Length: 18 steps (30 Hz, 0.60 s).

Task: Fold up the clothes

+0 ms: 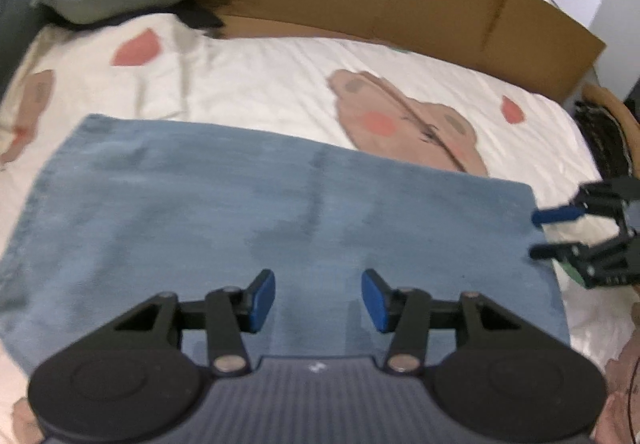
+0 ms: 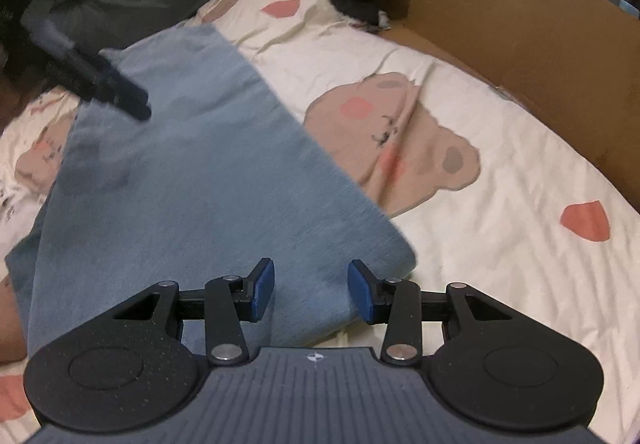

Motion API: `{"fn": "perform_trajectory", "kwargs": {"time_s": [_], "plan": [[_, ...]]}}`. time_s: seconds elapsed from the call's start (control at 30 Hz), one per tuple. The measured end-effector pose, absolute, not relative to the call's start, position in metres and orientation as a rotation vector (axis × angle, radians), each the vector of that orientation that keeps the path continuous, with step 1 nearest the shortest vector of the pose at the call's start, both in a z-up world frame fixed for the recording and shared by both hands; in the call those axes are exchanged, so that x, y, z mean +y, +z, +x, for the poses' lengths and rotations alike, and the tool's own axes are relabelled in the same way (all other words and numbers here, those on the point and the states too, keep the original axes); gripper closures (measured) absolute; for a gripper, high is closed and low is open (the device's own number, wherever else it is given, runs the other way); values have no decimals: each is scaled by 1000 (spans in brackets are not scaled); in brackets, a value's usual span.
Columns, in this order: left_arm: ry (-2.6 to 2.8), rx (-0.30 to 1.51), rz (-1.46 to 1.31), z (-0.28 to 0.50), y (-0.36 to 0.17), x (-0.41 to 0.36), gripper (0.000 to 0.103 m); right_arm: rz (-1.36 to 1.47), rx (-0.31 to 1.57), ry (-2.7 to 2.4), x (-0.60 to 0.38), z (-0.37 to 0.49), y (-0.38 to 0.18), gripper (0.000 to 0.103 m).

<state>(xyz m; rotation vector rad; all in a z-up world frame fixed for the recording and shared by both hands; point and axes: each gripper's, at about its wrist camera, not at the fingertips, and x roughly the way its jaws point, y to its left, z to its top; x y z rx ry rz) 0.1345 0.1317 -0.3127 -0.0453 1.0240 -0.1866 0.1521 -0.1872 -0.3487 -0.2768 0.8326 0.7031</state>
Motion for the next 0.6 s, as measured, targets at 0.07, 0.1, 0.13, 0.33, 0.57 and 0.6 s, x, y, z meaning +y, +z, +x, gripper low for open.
{"fn": "perform_trajectory", "kwargs": {"time_s": [0.07,0.1,0.13,0.33,0.57,0.6], "plan": [[-218,1026,-40,139,-315,125,52,-300,831,700,-186,157,-351,62],[-223,1025,-49,141,-315,123,52,-313,830,697,-185,160,-353,70],[-227,1025,-60,143,-315,122,52,-314,835,692,-186,163,-354,74],[-237,1010,-87,136,-314,117,47,-340,838,664,-187,169,-352,84],[-262,1052,-91,128,-327,110,47,-365,802,644,-185,171,-345,84],[-265,1061,-92,127,-328,110,47,-368,803,638,-186,171,-346,84]]}}
